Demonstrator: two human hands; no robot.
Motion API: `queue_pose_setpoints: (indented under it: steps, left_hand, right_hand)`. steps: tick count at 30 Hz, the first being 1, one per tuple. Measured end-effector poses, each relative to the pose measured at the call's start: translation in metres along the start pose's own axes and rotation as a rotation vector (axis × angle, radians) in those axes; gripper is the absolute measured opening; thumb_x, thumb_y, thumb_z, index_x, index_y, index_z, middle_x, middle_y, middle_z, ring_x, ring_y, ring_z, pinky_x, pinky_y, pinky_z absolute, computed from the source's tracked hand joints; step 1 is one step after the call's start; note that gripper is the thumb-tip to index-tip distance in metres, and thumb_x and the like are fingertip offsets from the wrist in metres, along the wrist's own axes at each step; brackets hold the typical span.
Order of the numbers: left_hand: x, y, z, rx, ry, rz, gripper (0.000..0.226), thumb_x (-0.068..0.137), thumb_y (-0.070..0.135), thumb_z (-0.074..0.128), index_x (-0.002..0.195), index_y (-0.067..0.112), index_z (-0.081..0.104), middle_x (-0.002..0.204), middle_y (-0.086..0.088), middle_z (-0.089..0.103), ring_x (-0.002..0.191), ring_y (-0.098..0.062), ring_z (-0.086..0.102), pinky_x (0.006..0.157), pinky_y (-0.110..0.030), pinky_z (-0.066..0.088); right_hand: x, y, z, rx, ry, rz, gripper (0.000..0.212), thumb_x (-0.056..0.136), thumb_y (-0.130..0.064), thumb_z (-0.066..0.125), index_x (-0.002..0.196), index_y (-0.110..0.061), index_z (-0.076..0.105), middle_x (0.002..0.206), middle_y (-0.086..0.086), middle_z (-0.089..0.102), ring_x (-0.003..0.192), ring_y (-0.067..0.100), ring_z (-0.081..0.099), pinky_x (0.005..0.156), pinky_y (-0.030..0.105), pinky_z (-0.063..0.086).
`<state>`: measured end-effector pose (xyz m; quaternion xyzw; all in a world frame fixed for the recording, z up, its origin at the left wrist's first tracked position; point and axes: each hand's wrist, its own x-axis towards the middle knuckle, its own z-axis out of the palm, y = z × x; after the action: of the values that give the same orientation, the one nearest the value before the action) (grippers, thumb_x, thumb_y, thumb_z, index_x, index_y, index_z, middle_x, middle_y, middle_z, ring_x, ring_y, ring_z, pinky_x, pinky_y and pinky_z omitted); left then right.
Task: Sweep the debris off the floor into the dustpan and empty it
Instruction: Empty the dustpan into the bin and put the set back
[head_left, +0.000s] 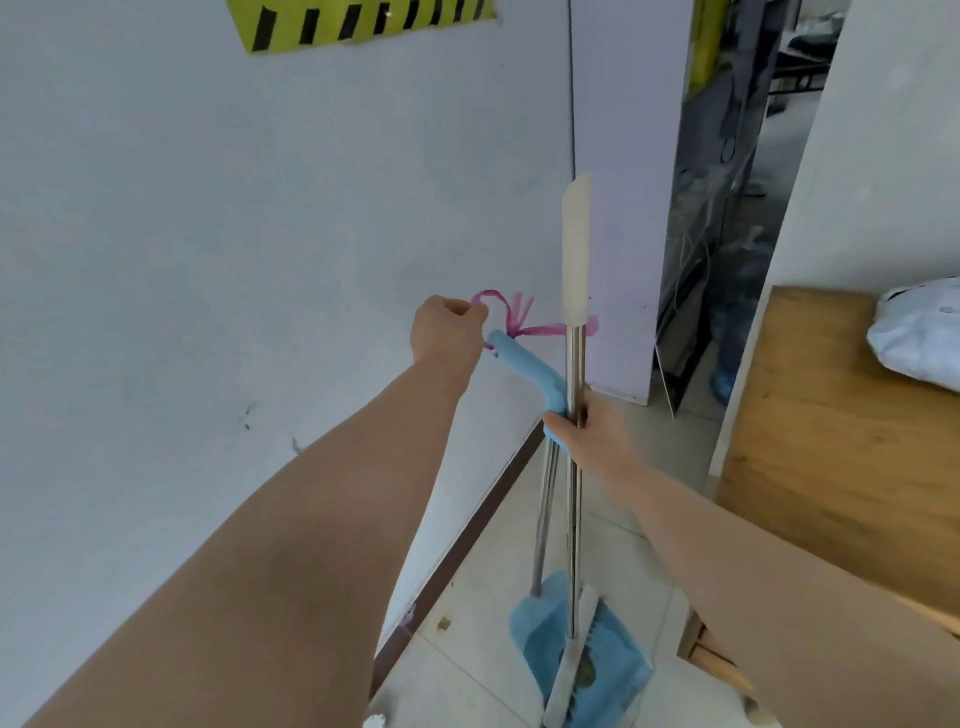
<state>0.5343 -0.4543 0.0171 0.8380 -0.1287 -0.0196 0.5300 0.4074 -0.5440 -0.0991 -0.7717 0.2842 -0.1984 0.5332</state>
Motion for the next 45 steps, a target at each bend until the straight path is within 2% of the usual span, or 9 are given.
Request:
queue_pose_setpoints:
  steps: [3, 8, 16, 24, 27, 29, 33, 38, 45]
  left_hand:
    - [0.035, 0.012, 0.021, 0.002, -0.007, 0.028, 0.019, 0.09, 0.024, 0.063, 0.104, 0.012, 0.068, 0.087, 0.003, 0.064, 0.062, -0.003, 0.052, 0.061, -0.024, 0.044]
    - [0.095, 0.035, 0.062, 0.012, -0.011, 0.107, 0.023, 0.09, 0.024, 0.058, 0.102, 0.01, 0.072, 0.085, -0.002, 0.068, 0.057, -0.008, 0.051, 0.05, -0.02, 0.036]
    - [0.224, 0.065, 0.131, -0.033, -0.065, 0.243, 0.023, 0.09, 0.024, 0.057, 0.102, 0.009, 0.07, 0.095, -0.004, 0.072, 0.071, -0.014, 0.058, 0.063, -0.022, 0.042]
    - [0.342, 0.1, 0.177, -0.006, -0.102, 0.378, 0.021, 0.091, 0.024, 0.058, 0.102, 0.011, 0.069, 0.099, -0.002, 0.071, 0.09, -0.019, 0.065, 0.08, -0.029, 0.051]
    - [0.373, 0.114, 0.188, -0.008, -0.088, 0.421, 0.019, 0.091, 0.023, 0.059, 0.101, 0.011, 0.07, 0.099, -0.003, 0.071, 0.093, -0.02, 0.065, 0.085, -0.031, 0.052]
    - [0.391, 0.126, 0.194, -0.01, -0.072, 0.437, 0.02, 0.091, 0.022, 0.059, 0.102, 0.01, 0.07, 0.101, -0.003, 0.071, 0.094, -0.02, 0.065, 0.085, -0.029, 0.051]
    - [0.43, 0.152, 0.208, -0.014, 0.002, 0.474, 0.025, 0.091, 0.023, 0.06, 0.11, 0.011, 0.068, 0.106, -0.001, 0.07, 0.096, -0.017, 0.065, 0.084, -0.026, 0.05]
    - [0.479, 0.193, 0.23, -0.033, 0.126, 0.492, 0.027, 0.091, 0.024, 0.062, 0.114, 0.012, 0.066, 0.107, -0.001, 0.069, 0.089, -0.013, 0.063, 0.079, -0.022, 0.047]
    - [0.548, 0.265, 0.251, 0.0, 0.322, 0.485, 0.029, 0.09, 0.028, 0.062, 0.115, 0.014, 0.064, 0.111, 0.0, 0.068, 0.099, -0.017, 0.065, 0.09, -0.032, 0.051]
  right_hand:
    - [0.038, -0.002, -0.006, 0.037, 0.038, -0.021, 0.013, 0.09, -0.03, 0.065, 0.096, -0.02, 0.059, 0.066, -0.005, 0.052, 0.06, 0.011, 0.051, 0.062, 0.028, 0.043]
    - [0.104, -0.009, -0.018, 0.05, 0.157, -0.047, 0.018, 0.092, -0.031, 0.064, 0.085, -0.019, 0.052, 0.064, -0.004, 0.044, 0.057, 0.011, 0.043, 0.058, 0.029, 0.038]
    - [0.238, -0.017, -0.027, 0.078, 0.301, -0.061, 0.024, 0.089, -0.034, 0.065, 0.093, -0.012, 0.056, 0.066, -0.004, 0.048, 0.061, 0.014, 0.048, 0.065, 0.043, 0.049]
    - [0.351, -0.035, -0.029, 0.146, 0.395, -0.097, 0.016, 0.092, -0.026, 0.065, 0.096, -0.012, 0.059, 0.064, -0.006, 0.047, 0.057, 0.01, 0.045, 0.058, 0.028, 0.041]
    - [0.394, -0.041, -0.034, 0.135, 0.428, -0.083, 0.021, 0.09, -0.03, 0.066, 0.093, -0.011, 0.058, 0.067, -0.003, 0.05, 0.062, 0.014, 0.049, 0.065, 0.044, 0.049]
    - [0.422, -0.047, -0.038, 0.134, 0.45, -0.083, 0.025, 0.089, -0.033, 0.067, 0.094, -0.01, 0.058, 0.068, -0.001, 0.051, 0.064, 0.016, 0.05, 0.071, 0.047, 0.052]
    - [0.475, -0.064, -0.051, 0.154, 0.453, -0.147, 0.031, 0.089, -0.034, 0.066, 0.096, -0.005, 0.057, 0.068, 0.0, 0.049, 0.063, 0.015, 0.047, 0.064, 0.037, 0.043]
    - [0.553, -0.09, -0.078, 0.227, 0.408, -0.256, 0.026, 0.09, -0.033, 0.065, 0.094, -0.008, 0.058, 0.065, -0.006, 0.046, 0.063, 0.014, 0.044, 0.065, 0.035, 0.04]
    - [0.653, -0.143, -0.113, 0.266, 0.3, -0.4, 0.02, 0.088, -0.037, 0.066, 0.093, -0.018, 0.063, 0.069, -0.006, 0.054, 0.066, 0.015, 0.051, 0.069, 0.039, 0.047]
